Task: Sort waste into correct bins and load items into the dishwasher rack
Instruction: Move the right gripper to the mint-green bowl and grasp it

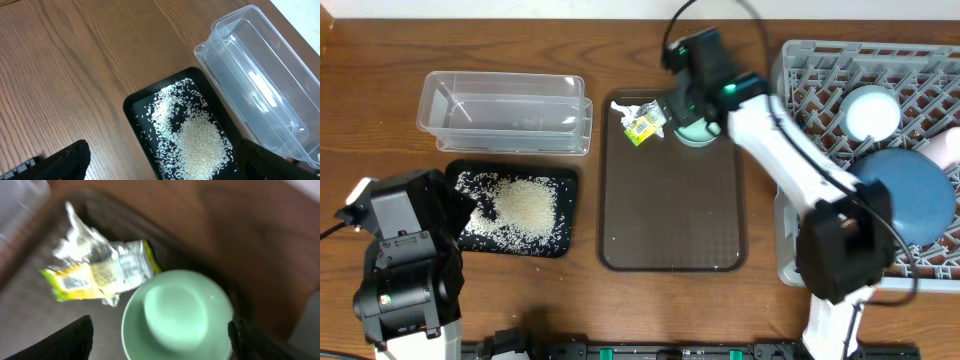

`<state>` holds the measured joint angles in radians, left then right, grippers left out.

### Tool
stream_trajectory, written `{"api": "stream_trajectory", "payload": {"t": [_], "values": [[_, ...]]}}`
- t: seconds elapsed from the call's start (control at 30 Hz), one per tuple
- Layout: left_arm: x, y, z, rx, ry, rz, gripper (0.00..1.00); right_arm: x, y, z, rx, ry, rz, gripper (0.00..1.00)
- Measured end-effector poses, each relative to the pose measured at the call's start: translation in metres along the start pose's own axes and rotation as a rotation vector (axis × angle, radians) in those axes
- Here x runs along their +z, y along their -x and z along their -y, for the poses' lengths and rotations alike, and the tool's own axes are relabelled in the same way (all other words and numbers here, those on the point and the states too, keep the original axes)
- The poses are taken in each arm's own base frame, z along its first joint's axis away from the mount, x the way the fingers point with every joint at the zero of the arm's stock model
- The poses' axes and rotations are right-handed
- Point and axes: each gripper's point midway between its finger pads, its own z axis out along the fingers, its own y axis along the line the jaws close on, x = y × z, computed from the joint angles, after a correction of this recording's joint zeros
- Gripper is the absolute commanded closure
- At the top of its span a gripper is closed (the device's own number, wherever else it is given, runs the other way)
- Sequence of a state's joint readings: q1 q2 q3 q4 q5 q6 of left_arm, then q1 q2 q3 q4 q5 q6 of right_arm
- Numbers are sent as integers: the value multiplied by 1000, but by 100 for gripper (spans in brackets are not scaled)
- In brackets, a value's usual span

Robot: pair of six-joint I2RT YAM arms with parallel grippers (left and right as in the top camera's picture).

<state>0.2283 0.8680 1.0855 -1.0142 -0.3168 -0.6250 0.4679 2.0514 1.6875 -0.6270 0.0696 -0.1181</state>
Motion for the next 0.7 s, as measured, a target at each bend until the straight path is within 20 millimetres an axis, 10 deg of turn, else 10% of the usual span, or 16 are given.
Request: {"api": "stream_trajectory", "payload": {"t": [0.7], "values": [[0, 0, 0, 0, 0, 0, 6, 47, -58, -37, -34, 105, -210, 67]]}}
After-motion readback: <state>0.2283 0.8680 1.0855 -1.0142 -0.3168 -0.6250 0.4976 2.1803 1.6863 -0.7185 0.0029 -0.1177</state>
